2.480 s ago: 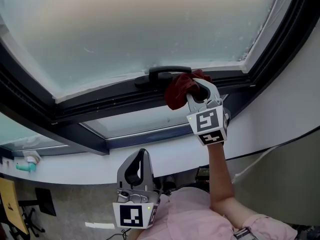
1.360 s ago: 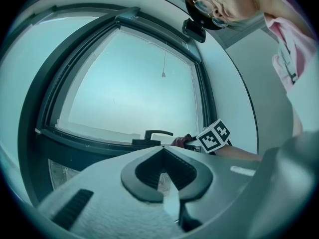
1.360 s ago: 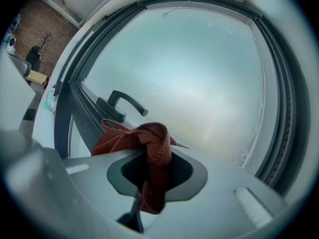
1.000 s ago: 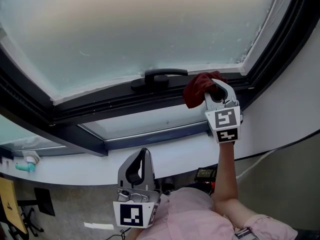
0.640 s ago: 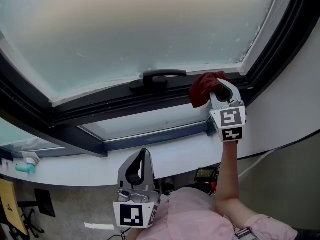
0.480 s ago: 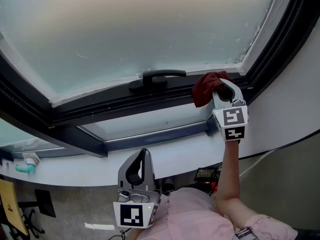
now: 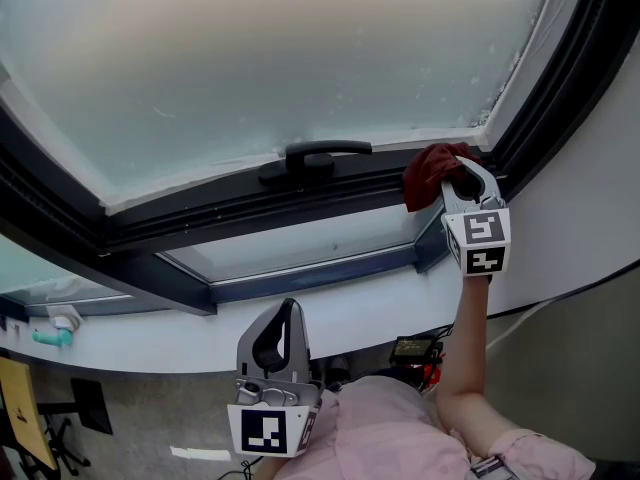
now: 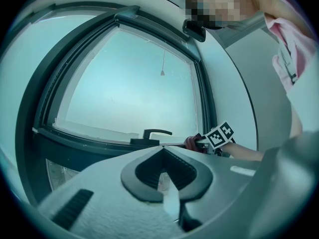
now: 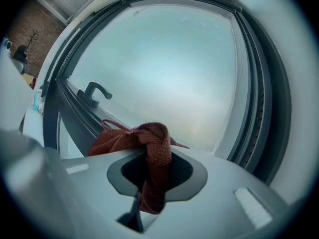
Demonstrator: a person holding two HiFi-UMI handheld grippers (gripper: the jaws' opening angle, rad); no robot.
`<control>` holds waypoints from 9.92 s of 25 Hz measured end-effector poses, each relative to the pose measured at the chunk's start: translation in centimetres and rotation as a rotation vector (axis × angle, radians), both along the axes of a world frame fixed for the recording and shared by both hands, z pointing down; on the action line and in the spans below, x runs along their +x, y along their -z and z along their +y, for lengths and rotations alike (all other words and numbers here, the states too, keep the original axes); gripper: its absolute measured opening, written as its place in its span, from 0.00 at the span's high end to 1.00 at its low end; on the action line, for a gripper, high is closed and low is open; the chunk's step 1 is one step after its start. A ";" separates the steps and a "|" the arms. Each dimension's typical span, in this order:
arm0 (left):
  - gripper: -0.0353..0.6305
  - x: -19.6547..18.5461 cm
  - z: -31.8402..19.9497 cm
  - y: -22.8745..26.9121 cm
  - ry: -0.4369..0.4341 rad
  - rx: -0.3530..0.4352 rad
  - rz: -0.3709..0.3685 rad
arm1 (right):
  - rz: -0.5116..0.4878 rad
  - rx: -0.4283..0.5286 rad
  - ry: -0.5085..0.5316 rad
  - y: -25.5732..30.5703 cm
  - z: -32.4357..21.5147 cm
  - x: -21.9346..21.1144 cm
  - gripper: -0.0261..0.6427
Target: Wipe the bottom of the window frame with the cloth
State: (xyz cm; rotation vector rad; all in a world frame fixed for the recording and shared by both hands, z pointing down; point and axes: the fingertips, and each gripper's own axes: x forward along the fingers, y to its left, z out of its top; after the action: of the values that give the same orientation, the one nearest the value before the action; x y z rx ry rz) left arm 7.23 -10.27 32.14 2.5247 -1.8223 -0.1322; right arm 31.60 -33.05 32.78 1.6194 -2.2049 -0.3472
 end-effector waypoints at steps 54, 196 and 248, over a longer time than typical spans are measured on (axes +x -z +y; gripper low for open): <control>0.95 -5.0 2.1 -0.2 0.097 -0.025 -0.022 | -0.058 0.381 0.348 -0.5 9.0 -21.5 0.86; 0.95 -7.2 3.1 1.2 0.125 0.048 -0.016 | -0.511 0.002 0.316 -6.7 7.3 -21.9 0.86; 0.95 -8.0 0.1 2.5 -0.034 0.069 0.001 | -0.387 0.049 0.022 -6.6 4.4 -12.7 0.87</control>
State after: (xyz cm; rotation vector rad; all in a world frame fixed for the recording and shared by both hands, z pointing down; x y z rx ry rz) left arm -0.79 -10.16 29.64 2.5996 -1.8036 -0.1995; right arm 18.93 -28.61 39.35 1.8142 -2.5114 -0.0983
